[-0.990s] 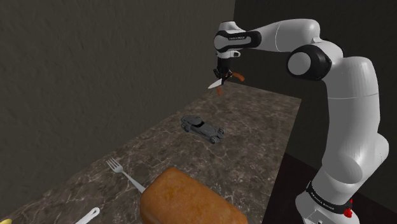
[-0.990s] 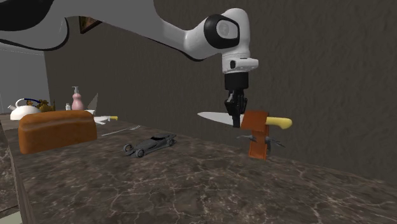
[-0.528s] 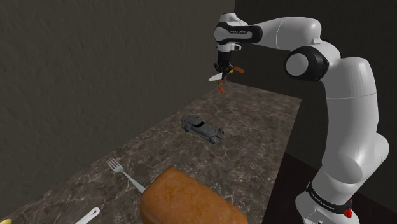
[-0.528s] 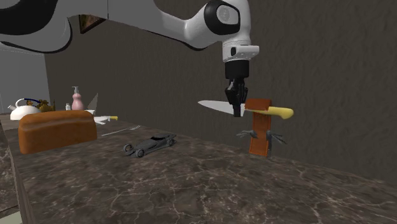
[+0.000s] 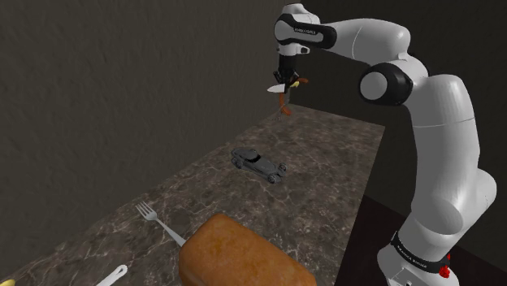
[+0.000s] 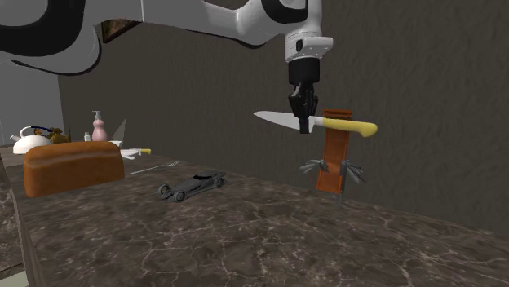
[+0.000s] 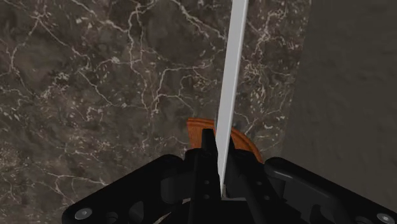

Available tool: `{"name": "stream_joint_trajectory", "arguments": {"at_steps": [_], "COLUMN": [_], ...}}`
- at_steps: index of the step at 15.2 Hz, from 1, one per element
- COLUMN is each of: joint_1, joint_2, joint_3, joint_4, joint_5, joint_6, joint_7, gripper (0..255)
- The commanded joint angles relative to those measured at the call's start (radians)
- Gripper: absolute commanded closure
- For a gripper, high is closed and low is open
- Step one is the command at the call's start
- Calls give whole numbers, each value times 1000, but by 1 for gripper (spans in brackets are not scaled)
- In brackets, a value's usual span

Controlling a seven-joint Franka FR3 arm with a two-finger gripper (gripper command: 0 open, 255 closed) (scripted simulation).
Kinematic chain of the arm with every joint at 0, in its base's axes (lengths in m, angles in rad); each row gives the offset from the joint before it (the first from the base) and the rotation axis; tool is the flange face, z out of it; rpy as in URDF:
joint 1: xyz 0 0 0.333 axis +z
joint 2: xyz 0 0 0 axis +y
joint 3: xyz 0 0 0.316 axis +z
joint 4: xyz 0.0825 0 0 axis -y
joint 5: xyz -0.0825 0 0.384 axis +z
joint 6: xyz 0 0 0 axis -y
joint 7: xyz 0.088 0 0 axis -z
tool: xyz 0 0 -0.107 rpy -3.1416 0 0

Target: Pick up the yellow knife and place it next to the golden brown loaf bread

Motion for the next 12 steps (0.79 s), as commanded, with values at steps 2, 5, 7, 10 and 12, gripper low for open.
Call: {"name": "stream_joint_trajectory", "arguments": {"at_steps": [2,5,7,10,12], "joint_1": [1,35,57,90,110], "joint_2": [40,-123,-204,-305,-364], "joint_3": [0,10,19,36,50], "joint_4": [109,-151,-271,-416,-496], "joint_5": [0,-6,-9,-13,-14], "joint_6": [-69,25,64,105,124], "joint_7": [-2,45,78,129,165], "gripper": [255,255,255,255,255]}}
